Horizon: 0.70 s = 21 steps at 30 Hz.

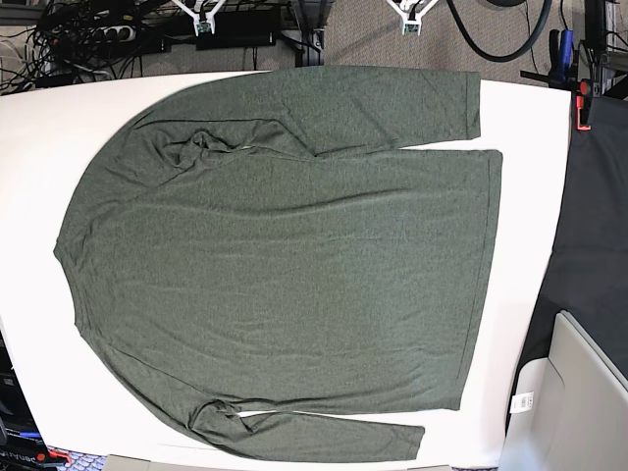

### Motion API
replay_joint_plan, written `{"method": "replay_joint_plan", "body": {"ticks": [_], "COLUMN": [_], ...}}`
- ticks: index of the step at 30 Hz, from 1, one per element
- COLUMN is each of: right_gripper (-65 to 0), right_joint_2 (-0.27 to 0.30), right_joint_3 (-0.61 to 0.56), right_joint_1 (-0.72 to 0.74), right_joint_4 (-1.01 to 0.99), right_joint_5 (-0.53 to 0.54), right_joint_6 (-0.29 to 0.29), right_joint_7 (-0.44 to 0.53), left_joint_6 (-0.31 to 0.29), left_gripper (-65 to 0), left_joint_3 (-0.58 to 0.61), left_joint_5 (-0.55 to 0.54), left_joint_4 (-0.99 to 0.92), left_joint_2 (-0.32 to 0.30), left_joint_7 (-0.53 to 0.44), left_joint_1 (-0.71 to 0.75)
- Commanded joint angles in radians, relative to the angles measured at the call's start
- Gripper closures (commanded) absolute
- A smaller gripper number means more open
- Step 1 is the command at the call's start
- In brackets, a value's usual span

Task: Fold the T-shirt properly
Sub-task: 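Lower both grippers toward the shoulder edge of the green shirt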

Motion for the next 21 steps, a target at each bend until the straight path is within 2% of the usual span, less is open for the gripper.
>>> {"method": "replay_joint_plan", "body": {"ticks": [1, 13, 21], "right_gripper": [0.0, 0.0, 0.0], "right_joint_2": [0.005, 0.007, 0.034], "right_joint_3": [0.002, 0.002, 0.002], "right_joint_1": [-0.003, -0.017, -0.027], "right_joint_4": [0.004, 0.004, 0.006], "right_joint_5": [-0.001, -0.001, -0.001], "right_joint_6": [0.0, 0.0, 0.0], "right_joint_7": [0.009, 0.009, 0.009], "left_joint_6": [-0.002, -0.002, -0.002], "left_gripper": [0.0, 0.0, 0.0], "left_joint_3": [-0.002, -0.002, -0.002], "left_joint_5": [0.002, 0.002, 0.0], "left_joint_4": [0.002, 0.002, 0.011], "left_joint_2": [-0.004, -0.005, -0.008], "left_joint_7": [-0.002, -0.002, -0.002], "left_joint_1": [0.006, 0.008, 0.022]}}
